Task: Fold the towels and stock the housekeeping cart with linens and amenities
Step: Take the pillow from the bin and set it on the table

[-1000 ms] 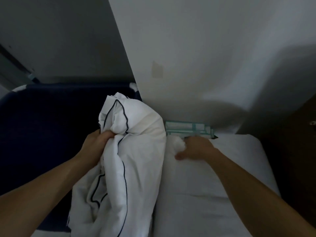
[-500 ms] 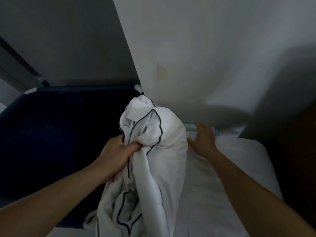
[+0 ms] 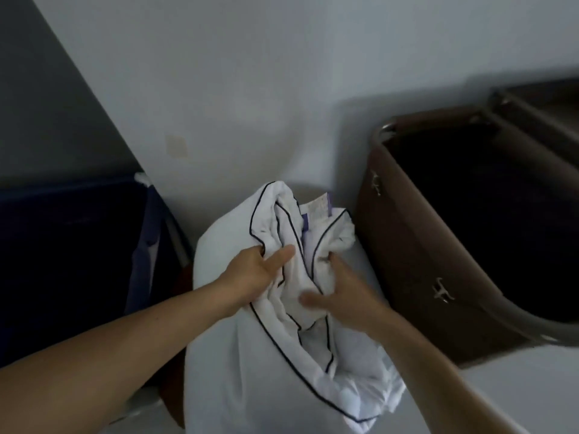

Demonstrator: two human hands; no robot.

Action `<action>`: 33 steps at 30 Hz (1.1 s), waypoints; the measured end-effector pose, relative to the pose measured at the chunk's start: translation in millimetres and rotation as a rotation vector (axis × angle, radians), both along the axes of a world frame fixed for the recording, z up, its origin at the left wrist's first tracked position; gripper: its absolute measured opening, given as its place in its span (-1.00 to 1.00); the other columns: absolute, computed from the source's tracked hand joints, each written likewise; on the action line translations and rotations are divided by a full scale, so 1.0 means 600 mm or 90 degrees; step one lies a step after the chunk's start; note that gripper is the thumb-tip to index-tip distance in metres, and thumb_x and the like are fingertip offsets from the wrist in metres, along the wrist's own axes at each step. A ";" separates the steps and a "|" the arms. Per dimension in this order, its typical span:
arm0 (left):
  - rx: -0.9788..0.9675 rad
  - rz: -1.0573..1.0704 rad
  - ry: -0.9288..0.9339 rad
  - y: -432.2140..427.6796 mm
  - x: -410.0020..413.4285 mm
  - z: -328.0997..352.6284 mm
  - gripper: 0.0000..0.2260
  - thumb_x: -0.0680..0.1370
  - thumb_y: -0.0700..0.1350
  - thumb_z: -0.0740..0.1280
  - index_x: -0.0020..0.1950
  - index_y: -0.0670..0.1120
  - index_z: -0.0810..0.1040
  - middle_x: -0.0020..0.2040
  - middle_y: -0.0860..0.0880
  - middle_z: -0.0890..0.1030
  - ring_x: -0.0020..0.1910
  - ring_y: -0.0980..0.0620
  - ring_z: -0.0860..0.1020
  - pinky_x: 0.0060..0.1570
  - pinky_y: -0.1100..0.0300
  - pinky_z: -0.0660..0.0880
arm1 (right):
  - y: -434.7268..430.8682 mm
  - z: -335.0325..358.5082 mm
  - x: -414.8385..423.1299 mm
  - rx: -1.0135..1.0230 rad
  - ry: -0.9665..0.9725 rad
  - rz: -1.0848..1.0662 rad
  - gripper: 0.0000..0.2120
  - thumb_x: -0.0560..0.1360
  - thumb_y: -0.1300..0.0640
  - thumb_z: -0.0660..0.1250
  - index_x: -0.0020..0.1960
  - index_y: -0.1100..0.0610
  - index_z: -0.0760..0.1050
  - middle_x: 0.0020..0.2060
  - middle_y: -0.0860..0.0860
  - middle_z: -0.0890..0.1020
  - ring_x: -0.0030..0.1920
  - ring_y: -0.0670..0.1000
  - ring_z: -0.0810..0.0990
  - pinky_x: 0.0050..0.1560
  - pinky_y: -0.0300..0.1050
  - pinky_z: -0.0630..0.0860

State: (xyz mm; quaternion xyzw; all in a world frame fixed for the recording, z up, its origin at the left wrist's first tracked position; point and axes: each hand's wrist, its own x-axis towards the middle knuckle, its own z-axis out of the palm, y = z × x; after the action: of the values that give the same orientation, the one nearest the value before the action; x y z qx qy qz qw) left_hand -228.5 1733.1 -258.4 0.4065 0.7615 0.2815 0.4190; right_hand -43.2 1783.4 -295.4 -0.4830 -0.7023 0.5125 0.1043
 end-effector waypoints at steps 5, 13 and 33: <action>0.038 -0.042 0.043 0.015 0.050 -0.033 -0.78 0.62 -0.06 0.23 0.13 -0.15 0.56 0.03 -0.07 0.61 -0.09 0.04 0.55 -0.03 0.12 0.48 | 0.028 -0.081 0.067 -0.017 -0.057 -0.160 -0.47 0.54 0.10 0.40 0.46 0.14 0.32 0.35 0.11 0.50 0.34 0.13 0.47 0.36 0.08 0.41; 0.135 -0.278 0.152 -0.002 0.170 -0.142 -0.73 0.65 -0.09 0.17 0.33 -0.11 0.42 0.23 -0.08 0.50 0.19 -0.04 0.47 0.01 0.42 0.20 | 0.030 -0.054 0.115 -0.108 0.122 -0.312 -0.84 0.60 0.06 0.27 0.00 0.10 0.60 -0.20 -0.12 0.68 -0.03 0.02 0.61 -0.01 -0.12 0.53; 0.338 -0.188 0.332 -0.075 -0.101 -0.189 -0.28 0.53 0.39 0.10 0.40 -0.17 0.43 0.38 -0.14 0.46 0.39 -0.11 0.37 0.36 -0.06 0.31 | 0.072 -0.120 0.002 -0.016 -0.440 -0.184 0.12 0.40 -0.48 0.26 0.60 0.21 -0.13 0.56 0.30 0.03 0.53 0.35 0.04 0.50 0.30 0.04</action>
State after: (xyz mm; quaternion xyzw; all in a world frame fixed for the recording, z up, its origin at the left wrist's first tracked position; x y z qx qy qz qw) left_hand -288.8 1687.9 -371.9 0.6637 0.6766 0.2922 0.1280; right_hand -42.3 1826.3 -367.3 -0.7229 -0.6144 0.3074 -0.0737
